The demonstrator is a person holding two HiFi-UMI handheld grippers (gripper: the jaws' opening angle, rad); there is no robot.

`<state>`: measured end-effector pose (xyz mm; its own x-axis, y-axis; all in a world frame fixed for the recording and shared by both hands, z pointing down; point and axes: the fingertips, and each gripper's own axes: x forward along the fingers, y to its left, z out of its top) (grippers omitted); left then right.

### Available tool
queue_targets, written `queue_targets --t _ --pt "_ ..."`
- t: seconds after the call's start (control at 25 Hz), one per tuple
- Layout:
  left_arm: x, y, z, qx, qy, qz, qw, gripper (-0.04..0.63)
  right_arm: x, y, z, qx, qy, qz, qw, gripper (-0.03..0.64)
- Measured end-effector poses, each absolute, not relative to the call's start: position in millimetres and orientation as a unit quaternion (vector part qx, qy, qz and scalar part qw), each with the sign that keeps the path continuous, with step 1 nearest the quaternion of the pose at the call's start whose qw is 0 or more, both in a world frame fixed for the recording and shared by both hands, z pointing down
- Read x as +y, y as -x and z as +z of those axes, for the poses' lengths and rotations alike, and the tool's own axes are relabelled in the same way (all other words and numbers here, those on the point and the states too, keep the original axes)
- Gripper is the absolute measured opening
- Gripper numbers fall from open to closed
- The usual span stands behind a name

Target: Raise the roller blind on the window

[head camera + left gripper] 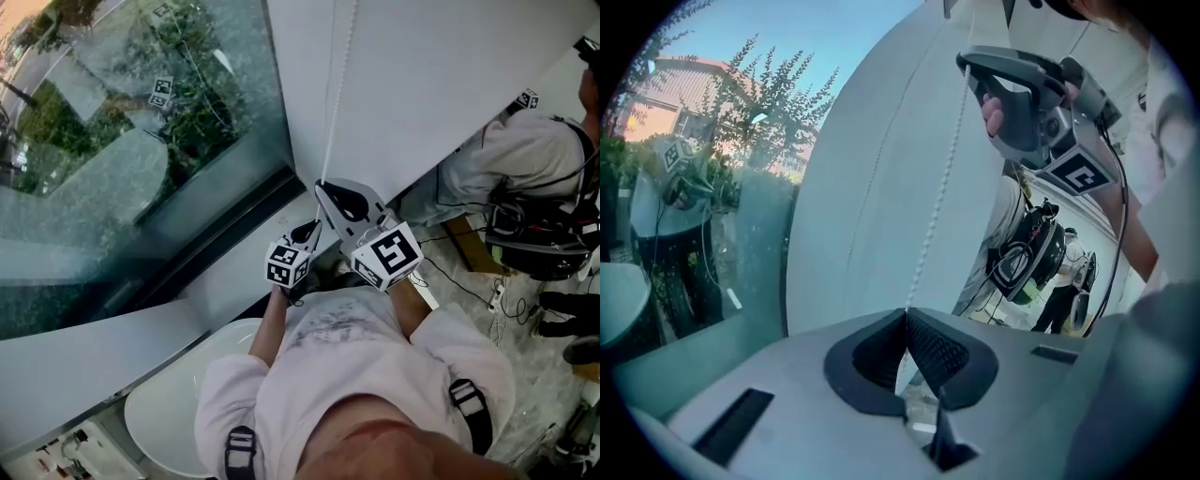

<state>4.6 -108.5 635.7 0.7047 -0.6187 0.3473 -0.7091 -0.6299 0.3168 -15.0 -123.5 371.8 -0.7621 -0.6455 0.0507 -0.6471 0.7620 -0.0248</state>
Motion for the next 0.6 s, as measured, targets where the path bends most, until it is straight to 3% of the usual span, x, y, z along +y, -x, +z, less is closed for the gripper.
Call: queue_targets --t 0.6 --pt "-98.2 3.4 626.9 -0.370 -0.893 0.087 0.241 0.011 -127.1 12.6 387.5 -0.941 -0.337 0.030 0.030 0.061"
